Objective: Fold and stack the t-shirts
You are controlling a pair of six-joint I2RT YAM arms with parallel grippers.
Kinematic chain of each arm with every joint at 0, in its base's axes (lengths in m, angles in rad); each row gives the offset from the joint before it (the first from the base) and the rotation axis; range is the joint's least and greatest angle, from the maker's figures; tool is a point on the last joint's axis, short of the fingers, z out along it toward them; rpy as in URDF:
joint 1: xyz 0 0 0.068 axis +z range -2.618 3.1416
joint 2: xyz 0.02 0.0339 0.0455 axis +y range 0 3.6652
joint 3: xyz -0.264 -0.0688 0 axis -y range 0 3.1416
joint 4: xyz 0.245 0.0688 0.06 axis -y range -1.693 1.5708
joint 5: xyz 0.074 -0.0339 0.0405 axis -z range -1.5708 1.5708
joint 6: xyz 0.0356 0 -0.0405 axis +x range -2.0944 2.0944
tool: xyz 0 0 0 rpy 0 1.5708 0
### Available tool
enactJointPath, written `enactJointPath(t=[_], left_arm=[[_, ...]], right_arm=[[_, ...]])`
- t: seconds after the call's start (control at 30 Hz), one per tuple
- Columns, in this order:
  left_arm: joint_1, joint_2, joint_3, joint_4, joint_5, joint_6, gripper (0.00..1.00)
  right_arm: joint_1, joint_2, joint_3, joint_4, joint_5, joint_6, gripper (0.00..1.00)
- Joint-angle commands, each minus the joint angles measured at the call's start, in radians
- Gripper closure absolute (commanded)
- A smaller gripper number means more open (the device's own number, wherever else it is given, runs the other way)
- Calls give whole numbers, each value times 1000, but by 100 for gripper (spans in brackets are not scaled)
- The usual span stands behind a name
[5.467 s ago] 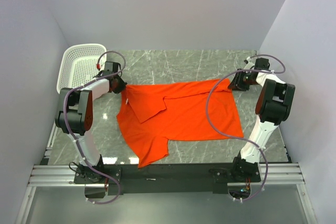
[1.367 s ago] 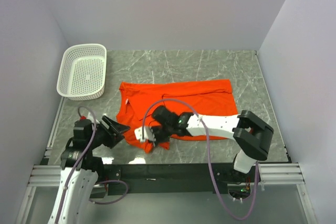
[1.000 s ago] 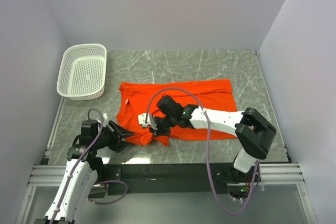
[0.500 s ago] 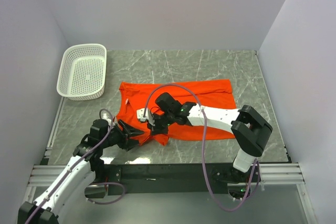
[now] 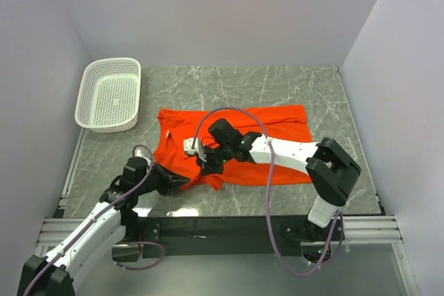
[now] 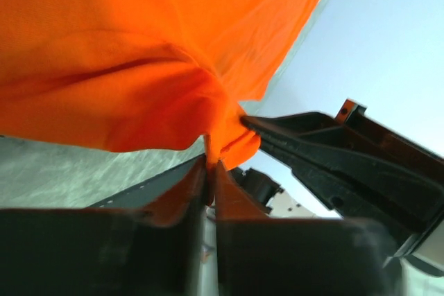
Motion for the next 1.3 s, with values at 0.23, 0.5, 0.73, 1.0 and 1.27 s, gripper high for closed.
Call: enactJointPath(t=[0.23, 0.5, 0.73, 1.0, 1.27], left_arm=[[-5, -81, 9, 70, -68, 0, 99], [-3, -108, 25, 42, -40, 37, 99], [-2, -121, 59, 16, -34, 84, 99], [-2, -105, 81, 34, -38, 116, 99], [-2, -101, 59, 62, -17, 106, 99]], right_arm=[[-37, -137, 14, -215, 77, -212, 36], [-574, -548, -254, -698, 244, -831, 34], [-1047, -616, -354, -818, 359, -1122, 38], [-1061, -551, -442, -735, 393, -1116, 45], [-1059, -521, -511, -643, 447, -1126, 50]])
